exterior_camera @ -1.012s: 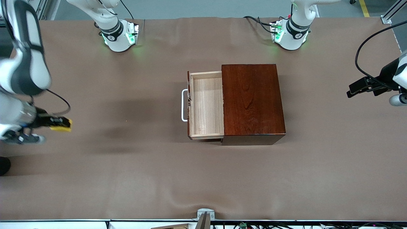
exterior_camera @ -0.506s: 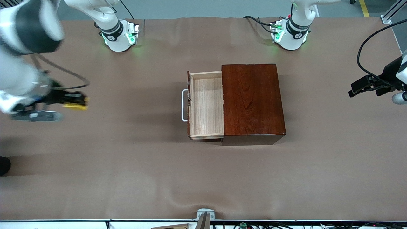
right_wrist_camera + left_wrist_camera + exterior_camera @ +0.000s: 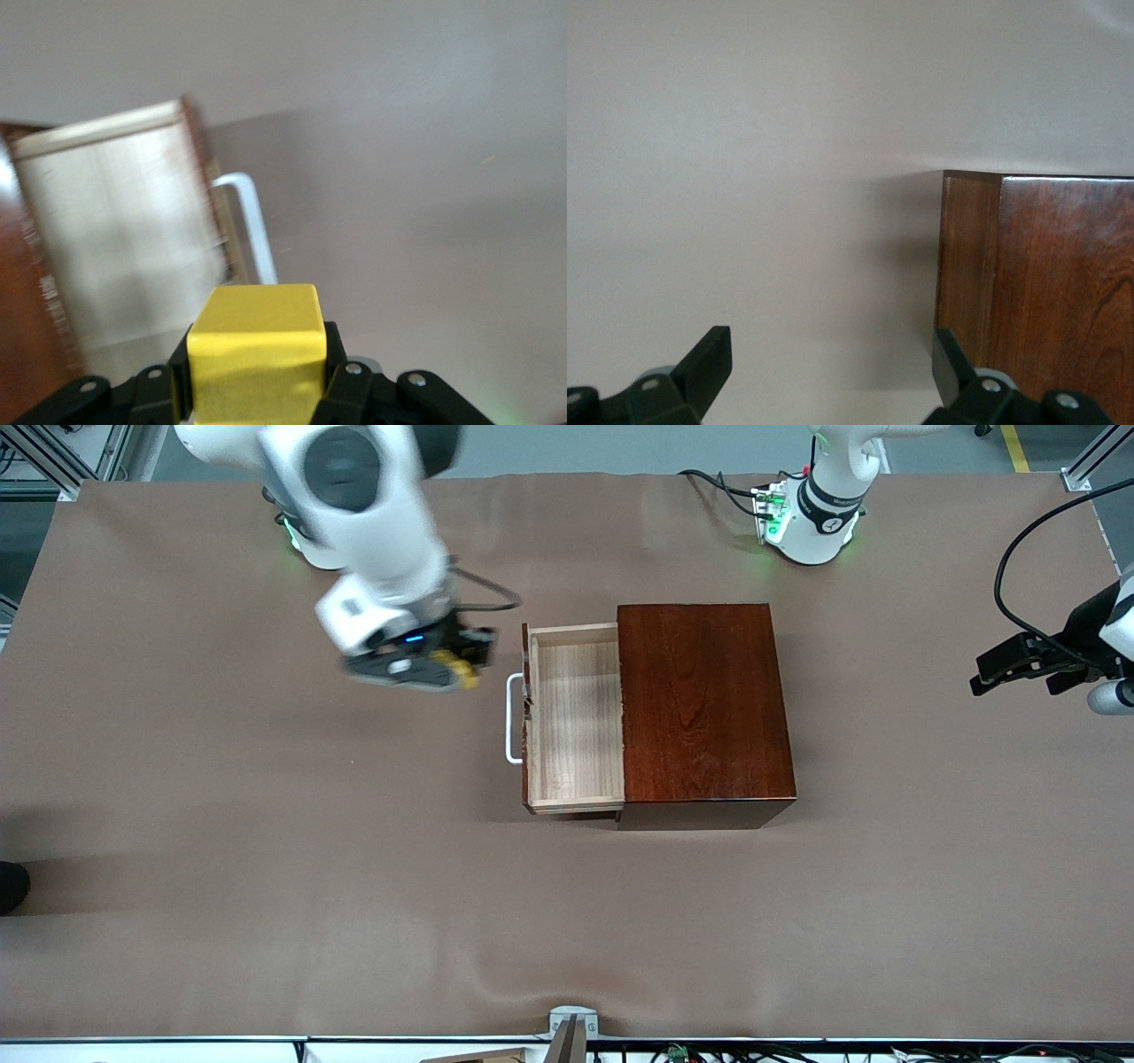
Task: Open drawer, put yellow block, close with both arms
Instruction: 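Carry the yellow cube with the right gripper over the open drawer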
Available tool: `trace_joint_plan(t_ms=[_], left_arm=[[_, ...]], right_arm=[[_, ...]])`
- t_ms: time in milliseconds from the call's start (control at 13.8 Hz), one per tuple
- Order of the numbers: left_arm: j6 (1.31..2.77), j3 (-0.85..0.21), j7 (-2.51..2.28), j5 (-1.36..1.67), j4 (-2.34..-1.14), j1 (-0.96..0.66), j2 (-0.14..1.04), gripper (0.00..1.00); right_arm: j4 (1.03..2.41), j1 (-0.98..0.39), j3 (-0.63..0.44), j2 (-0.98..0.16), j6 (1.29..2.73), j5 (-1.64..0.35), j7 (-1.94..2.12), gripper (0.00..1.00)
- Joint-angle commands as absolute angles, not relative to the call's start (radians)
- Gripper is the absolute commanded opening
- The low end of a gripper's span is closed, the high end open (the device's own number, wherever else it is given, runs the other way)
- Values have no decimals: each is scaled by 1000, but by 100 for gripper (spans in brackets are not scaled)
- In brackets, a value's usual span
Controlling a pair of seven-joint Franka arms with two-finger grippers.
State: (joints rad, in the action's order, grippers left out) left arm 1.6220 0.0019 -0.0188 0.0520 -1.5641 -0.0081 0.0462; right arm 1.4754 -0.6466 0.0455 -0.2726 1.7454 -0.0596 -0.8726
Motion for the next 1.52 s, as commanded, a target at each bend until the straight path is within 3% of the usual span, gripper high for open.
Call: trace_joint_plan(t_ms=[0, 723, 1229, 1373, 1445], left_arm=[[1606, -3, -2, 38, -1537, -3, 58, 100], [1605, -3, 0, 40, -1537, -6, 60, 100], [1606, -3, 0, 40, -1537, -5, 60, 100], [1606, -5, 0, 44, -1537, -3, 60, 100], [1606, -5, 0, 48, -1537, -5, 60, 100]], right_arm=[[1440, -753, 26, -351, 1816, -87, -977, 0], [1445, -804, 25, -523, 2029, -103, -994, 0], [1451, -801, 20, -594, 2071, -92, -994, 2], [1451, -793, 20, -595, 2071, -95, -996, 30], [1450, -792, 20, -594, 2071, -101, -997, 76]])
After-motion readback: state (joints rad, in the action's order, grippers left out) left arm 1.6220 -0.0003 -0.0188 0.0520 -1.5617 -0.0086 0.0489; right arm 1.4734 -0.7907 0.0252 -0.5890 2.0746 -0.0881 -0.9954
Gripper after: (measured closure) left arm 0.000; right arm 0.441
